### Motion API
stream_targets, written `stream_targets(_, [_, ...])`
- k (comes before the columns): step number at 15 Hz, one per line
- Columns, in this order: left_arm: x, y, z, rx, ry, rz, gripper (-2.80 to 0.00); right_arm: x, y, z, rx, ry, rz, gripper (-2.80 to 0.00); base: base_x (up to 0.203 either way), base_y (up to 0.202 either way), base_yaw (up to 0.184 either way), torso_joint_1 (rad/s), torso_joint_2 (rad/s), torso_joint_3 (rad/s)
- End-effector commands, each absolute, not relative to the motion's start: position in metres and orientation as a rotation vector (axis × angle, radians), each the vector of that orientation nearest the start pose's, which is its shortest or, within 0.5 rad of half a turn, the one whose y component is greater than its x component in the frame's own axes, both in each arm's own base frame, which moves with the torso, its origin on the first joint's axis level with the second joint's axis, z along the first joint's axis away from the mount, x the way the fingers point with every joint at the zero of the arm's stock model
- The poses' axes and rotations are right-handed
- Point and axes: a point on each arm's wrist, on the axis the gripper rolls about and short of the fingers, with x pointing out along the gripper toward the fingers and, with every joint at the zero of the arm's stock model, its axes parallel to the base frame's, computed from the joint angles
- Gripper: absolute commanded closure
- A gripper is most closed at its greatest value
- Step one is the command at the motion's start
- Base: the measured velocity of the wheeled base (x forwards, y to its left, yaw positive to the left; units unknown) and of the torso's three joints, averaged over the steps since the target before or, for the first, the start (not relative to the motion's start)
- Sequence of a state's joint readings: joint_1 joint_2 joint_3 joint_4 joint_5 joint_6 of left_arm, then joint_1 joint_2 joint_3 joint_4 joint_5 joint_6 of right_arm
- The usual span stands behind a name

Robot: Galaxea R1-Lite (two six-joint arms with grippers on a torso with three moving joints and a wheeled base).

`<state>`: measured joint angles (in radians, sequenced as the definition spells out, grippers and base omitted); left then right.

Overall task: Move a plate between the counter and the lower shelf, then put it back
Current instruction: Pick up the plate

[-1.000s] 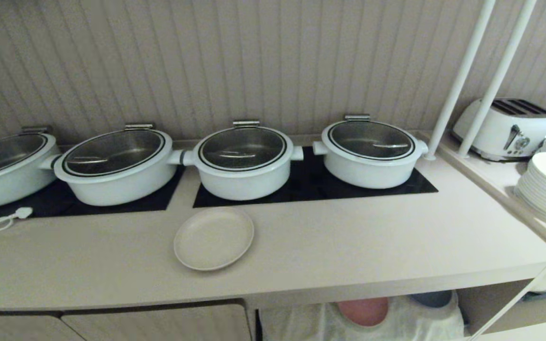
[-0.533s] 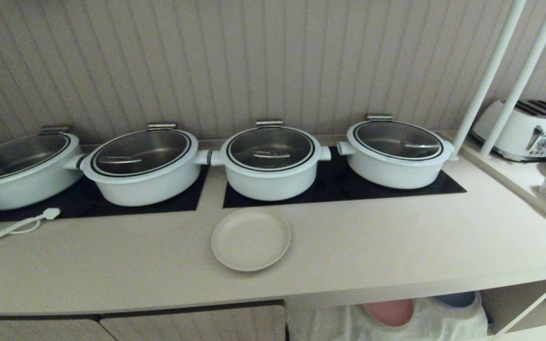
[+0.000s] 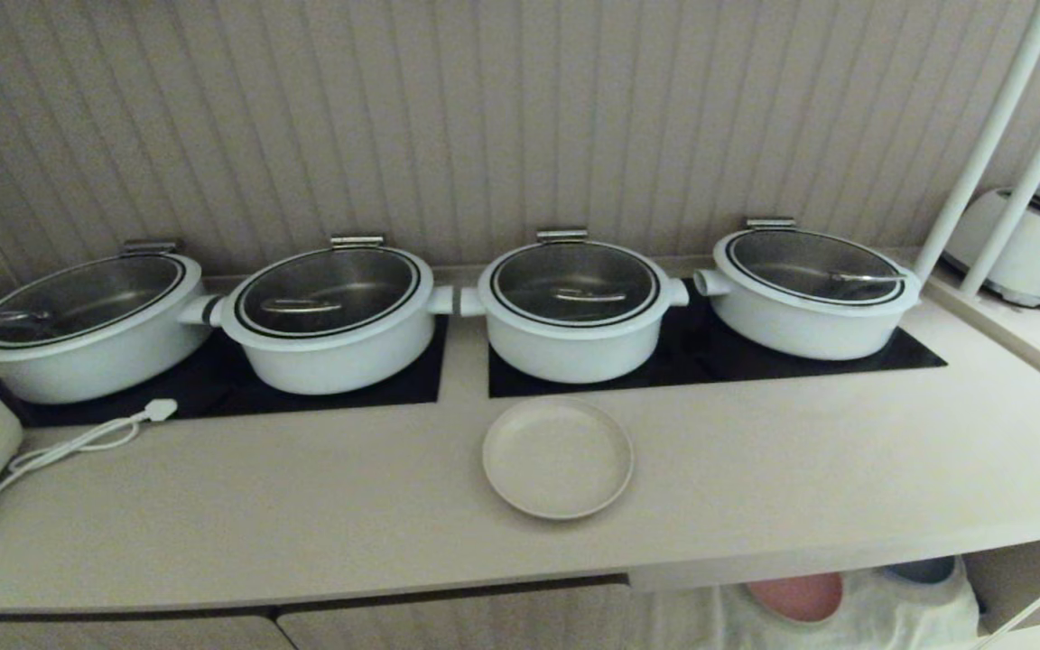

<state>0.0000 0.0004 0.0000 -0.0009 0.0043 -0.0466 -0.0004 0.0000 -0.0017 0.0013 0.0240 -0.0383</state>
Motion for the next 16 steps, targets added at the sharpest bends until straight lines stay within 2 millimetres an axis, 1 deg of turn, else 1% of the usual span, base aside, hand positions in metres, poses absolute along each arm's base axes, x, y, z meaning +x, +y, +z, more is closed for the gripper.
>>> stream_targets(1, [-0.0228,0.0001,0.0756,-0.048,-0.002,0.005,0.0,-0.0229,0.0006,0.0757,-0.038,0.0,0.025,0.0,0.0,0.195,0.001,0.001,0.01,0.001])
stream_targets(3, [-0.0228,0.0001,0.0755,-0.048,0.0,0.005,0.0,-0.0229,0.0006,0.0757,-0.038,0.0,0.025,0.0,0.0,0.185,0.003,0.0,0.0,0.0])
stream_targets(5, [-0.0228,0.0001,0.0756,-0.048,-0.002,0.003,0.0,-0.0229,0.0006,0.0758,-0.037,-0.001,0.025,0.0,0.0,0.089,-0.005,0.004,0.0,0.004])
stream_targets(12, [-0.0228,0.0001,0.0756,-0.048,-0.002,0.003,0.0,-0.023,0.0005,0.0757,-0.043,0.002,0.023,0.0,0.0,0.0,0.0,0.0,0.0,0.0])
stream_targets(15, [-0.0228,0.0001,0.0756,-0.048,-0.002,0.003,0.0,-0.0229,0.0005,0.0764,-0.073,-0.009,0.024,0.0,0.0,0.0,0.0,0.0,0.0,0.0])
stream_targets(16, [-0.0228,0.0001,0.0756,-0.048,-0.002,0.003,0.0,-0.0231,0.0006,0.0779,-0.107,-0.018,0.026,0.0,0.0,0.0,0.0,0.0,0.0,0.0])
